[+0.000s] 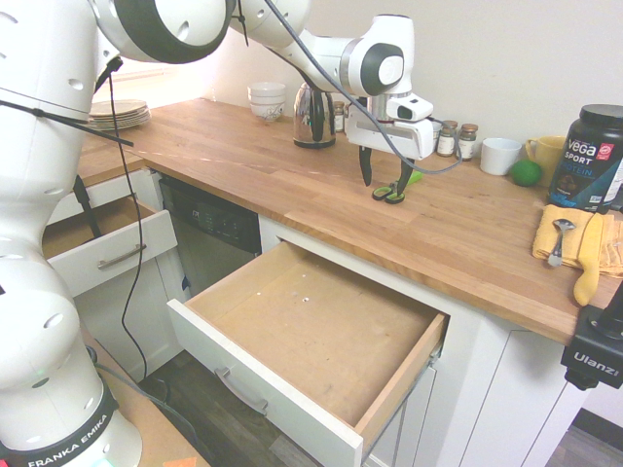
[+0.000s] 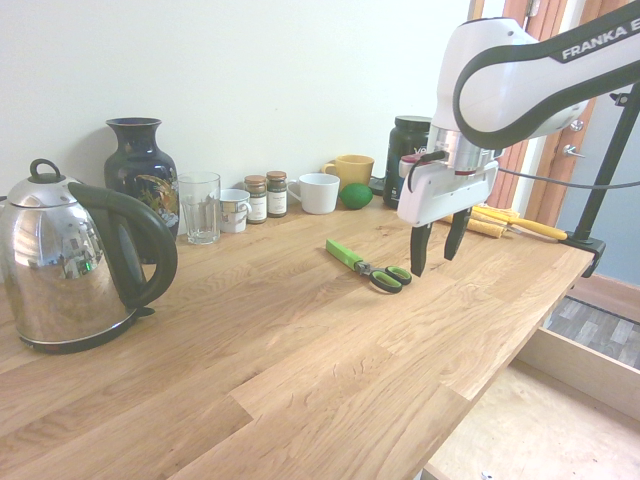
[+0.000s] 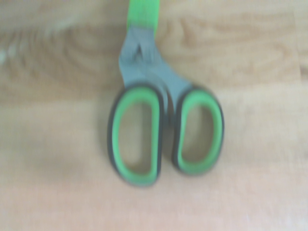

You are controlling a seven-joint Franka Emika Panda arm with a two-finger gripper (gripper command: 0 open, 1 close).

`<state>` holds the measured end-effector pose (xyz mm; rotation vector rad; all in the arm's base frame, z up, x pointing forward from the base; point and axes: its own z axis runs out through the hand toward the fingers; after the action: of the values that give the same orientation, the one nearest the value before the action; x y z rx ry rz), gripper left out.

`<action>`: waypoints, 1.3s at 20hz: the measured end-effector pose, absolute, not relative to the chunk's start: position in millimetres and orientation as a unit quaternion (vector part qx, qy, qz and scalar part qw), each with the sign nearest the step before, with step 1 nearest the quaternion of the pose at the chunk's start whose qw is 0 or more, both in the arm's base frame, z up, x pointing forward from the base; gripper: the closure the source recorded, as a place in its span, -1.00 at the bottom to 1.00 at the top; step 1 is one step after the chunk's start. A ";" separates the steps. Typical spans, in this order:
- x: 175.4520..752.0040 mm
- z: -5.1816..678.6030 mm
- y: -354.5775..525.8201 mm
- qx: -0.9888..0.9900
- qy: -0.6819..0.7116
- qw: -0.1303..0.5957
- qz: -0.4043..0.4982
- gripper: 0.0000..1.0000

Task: Put scissor in the drawer

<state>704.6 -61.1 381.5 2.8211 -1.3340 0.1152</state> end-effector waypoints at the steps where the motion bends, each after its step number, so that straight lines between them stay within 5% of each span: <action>1: 710.8 380.8 -60.5 0.904 -0.427 0.010 0.036 -1.00; 26: 791.8 343.7 -39.8 0.906 -0.423 0.018 0.033 -1.00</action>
<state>791.8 -39.8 343.7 2.8125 -1.3125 0.1015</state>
